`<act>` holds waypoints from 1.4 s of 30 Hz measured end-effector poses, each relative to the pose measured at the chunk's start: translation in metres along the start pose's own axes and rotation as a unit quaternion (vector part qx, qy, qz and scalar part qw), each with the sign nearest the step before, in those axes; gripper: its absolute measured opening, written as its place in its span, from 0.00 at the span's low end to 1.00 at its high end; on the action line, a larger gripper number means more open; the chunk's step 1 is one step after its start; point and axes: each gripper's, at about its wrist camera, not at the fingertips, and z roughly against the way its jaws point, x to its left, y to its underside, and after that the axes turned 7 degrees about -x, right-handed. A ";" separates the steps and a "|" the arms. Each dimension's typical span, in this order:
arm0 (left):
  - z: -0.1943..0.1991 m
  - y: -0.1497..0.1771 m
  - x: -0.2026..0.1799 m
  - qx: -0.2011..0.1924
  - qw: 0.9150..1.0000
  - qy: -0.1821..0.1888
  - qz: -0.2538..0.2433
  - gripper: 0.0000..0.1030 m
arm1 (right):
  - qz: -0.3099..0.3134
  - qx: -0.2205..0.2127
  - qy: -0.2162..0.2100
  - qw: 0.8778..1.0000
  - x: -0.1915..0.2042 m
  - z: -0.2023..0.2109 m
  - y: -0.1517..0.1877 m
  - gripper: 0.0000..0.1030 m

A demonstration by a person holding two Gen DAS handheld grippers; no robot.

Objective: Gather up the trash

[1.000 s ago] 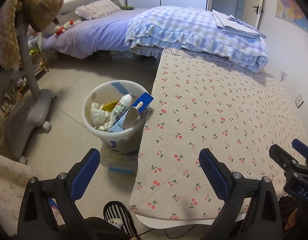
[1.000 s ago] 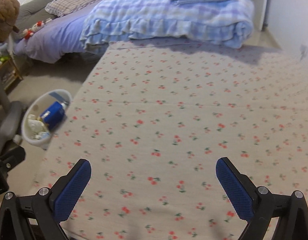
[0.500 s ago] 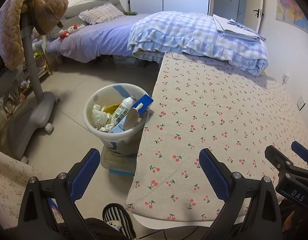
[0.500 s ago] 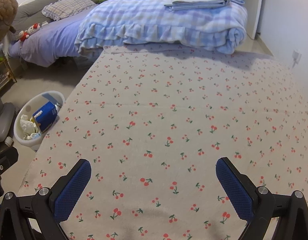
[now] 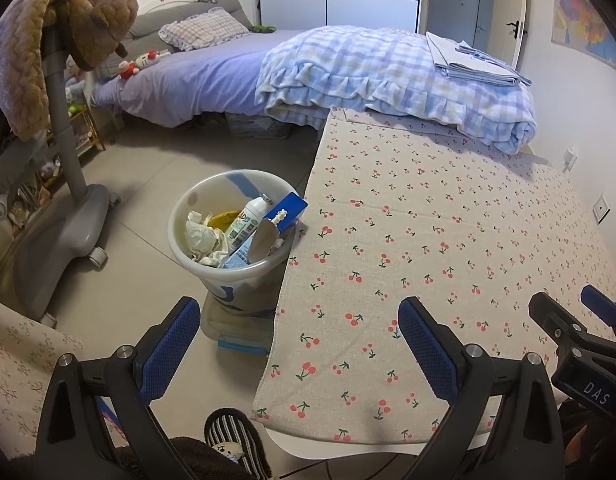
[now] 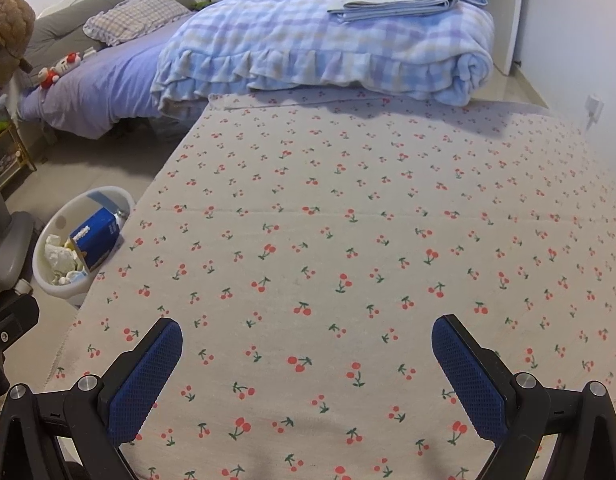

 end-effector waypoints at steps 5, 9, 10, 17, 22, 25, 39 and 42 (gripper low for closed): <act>0.000 -0.001 0.001 0.001 1.000 -0.001 0.001 0.98 | 0.000 -0.002 -0.001 1.000 0.000 0.000 0.000 0.99; 0.001 -0.001 0.002 0.000 1.000 0.002 0.002 0.98 | -0.002 -0.006 0.000 1.000 0.002 0.001 -0.001 0.99; 0.001 -0.001 0.002 -0.001 1.000 0.002 0.002 0.98 | -0.002 -0.007 0.000 1.000 0.002 0.002 -0.002 0.99; 0.002 -0.002 0.006 -0.004 1.000 0.000 0.007 0.98 | -0.005 -0.010 -0.002 1.000 0.003 0.003 -0.003 0.99; 0.001 -0.002 0.006 -0.004 1.000 -0.001 0.010 0.98 | -0.006 -0.008 -0.003 1.000 0.003 0.003 -0.003 0.99; 0.001 -0.002 0.006 -0.004 1.000 -0.001 0.010 0.98 | -0.007 -0.009 -0.002 1.000 0.003 0.002 -0.003 0.99; 0.002 -0.002 0.006 -0.006 1.000 -0.002 0.009 0.98 | -0.009 -0.012 -0.002 1.000 0.003 0.003 -0.004 0.99; 0.002 -0.003 0.006 -0.007 1.000 -0.002 0.009 0.98 | -0.009 -0.013 -0.002 1.000 0.003 0.004 -0.003 0.99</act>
